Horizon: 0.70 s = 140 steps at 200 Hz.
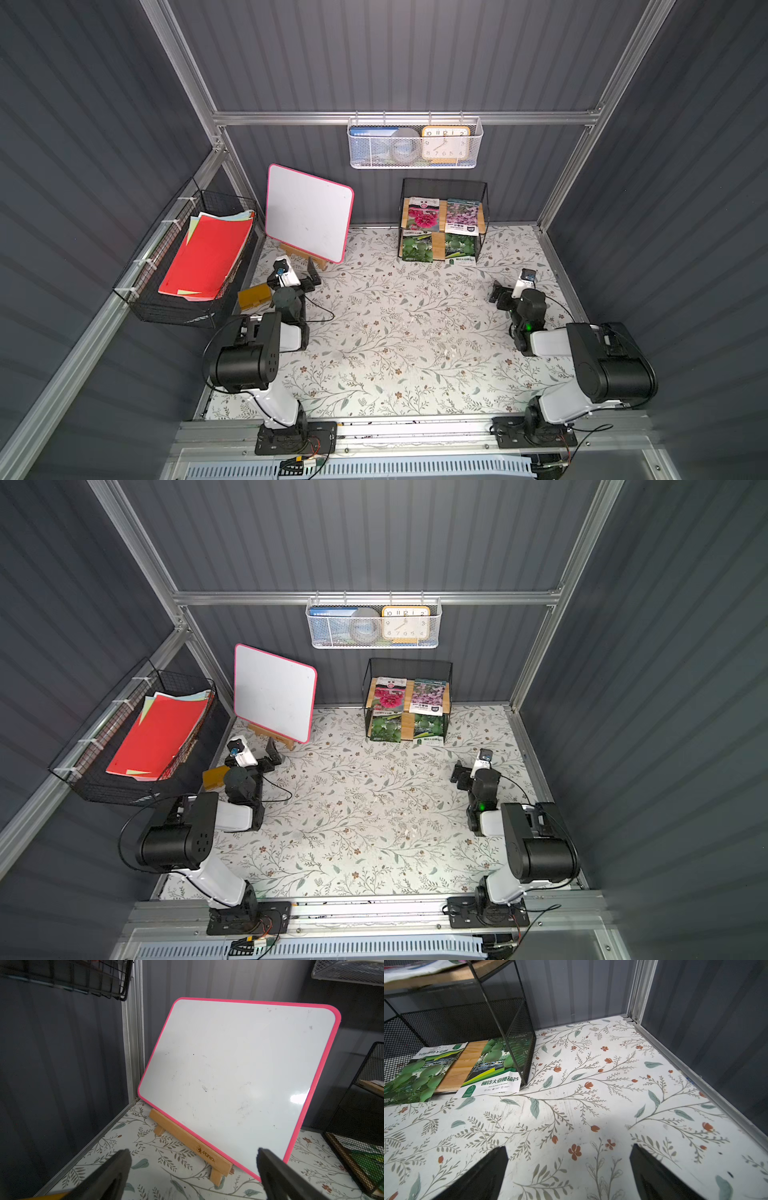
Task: Take the seed bag off the shelf
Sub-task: Move the shelf to the center of the board.
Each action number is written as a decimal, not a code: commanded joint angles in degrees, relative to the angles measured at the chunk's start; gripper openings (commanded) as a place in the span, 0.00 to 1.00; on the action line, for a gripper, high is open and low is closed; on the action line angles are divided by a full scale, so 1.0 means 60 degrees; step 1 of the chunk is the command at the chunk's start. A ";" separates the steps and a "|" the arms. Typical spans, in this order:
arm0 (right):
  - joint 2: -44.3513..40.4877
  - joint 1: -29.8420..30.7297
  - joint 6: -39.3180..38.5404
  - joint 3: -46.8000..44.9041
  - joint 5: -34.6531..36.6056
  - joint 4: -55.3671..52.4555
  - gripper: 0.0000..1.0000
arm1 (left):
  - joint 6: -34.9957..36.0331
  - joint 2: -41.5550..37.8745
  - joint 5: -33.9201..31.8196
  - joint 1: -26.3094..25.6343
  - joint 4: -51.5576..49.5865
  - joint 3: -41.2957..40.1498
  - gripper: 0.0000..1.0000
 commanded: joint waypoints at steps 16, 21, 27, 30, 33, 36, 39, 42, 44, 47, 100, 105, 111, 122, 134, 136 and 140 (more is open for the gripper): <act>0.0022 0.0051 -0.0039 0.0068 -0.0063 -0.0048 0.99 | -0.0084 -0.0040 0.0027 0.0036 0.0036 0.0095 1.00; 0.0029 0.0058 -0.0039 0.0068 -0.0063 -0.0047 0.99 | -0.0084 -0.0047 0.0023 0.0034 0.0036 0.0094 1.00; 0.0026 0.0053 -0.0037 0.0067 -0.0058 -0.0048 0.99 | -0.0084 -0.0047 0.0038 0.0039 0.0036 0.0096 1.00; 0.0027 0.0046 -0.0042 0.0068 -0.0065 -0.0048 0.99 | -0.0084 -0.0041 0.0039 0.0039 0.0036 0.0088 1.00; 0.0020 0.0053 -0.0039 0.0068 -0.0064 -0.0048 0.99 | -0.0084 -0.0040 0.0038 0.0037 0.0036 0.0096 1.00; 0.0021 0.0054 -0.0039 0.0068 -0.0069 -0.0048 0.99 | -0.0084 -0.0040 0.0041 0.0035 0.0032 0.0093 1.00; 0.0017 0.0046 -0.0039 0.0068 -0.0064 -0.0048 0.99 | -0.0084 -0.0040 0.0042 0.0037 0.0035 0.0098 1.00; 0.0019 0.0045 -0.0037 0.0068 -0.0066 -0.0052 0.99 | -0.0084 -0.0040 0.0045 0.0039 0.0035 0.0097 1.00; 0.0030 0.0053 -0.0039 0.0068 -0.0060 -0.0049 0.99 | -0.0084 -0.0040 0.0043 0.0039 0.0036 0.0088 1.00; 0.0020 0.0050 -0.0039 0.0068 -0.0072 -0.0048 0.99 | -0.0084 -0.0040 0.0040 0.0030 0.0036 0.0087 1.00; 0.0020 0.0046 -0.0039 0.0070 -0.0066 -0.0048 0.99 | -0.0084 -0.0045 0.0086 0.0044 0.0035 0.0099 1.00; 0.0020 0.0045 -0.0039 0.0072 -0.0072 -0.0048 0.99 | -0.0073 -0.0040 0.0089 0.0032 0.0036 0.0099 1.00; 0.0024 0.0046 -0.0039 0.0068 -0.0068 -0.0048 0.99 | -0.0066 -0.0038 0.0083 0.0039 0.0029 0.0099 1.00; 0.0021 0.0053 -0.0041 0.0068 -0.0075 -0.0048 0.99 | -0.0069 -0.0029 0.0091 0.0039 0.0036 0.0099 1.00; 0.0021 0.0051 -0.0017 0.0083 -0.0063 -0.0062 0.99 | -0.0069 -0.0026 0.0094 0.0036 0.0036 0.0099 1.00; 0.0019 0.0047 -0.0015 0.0083 -0.0059 -0.0063 0.99 | -0.0069 -0.0029 0.0096 0.0038 0.0036 0.0099 1.00; 0.0020 0.0033 -0.0011 0.0083 -0.0071 -0.0064 0.99 | -0.0069 -0.0039 0.0105 0.0041 0.0048 0.0099 1.00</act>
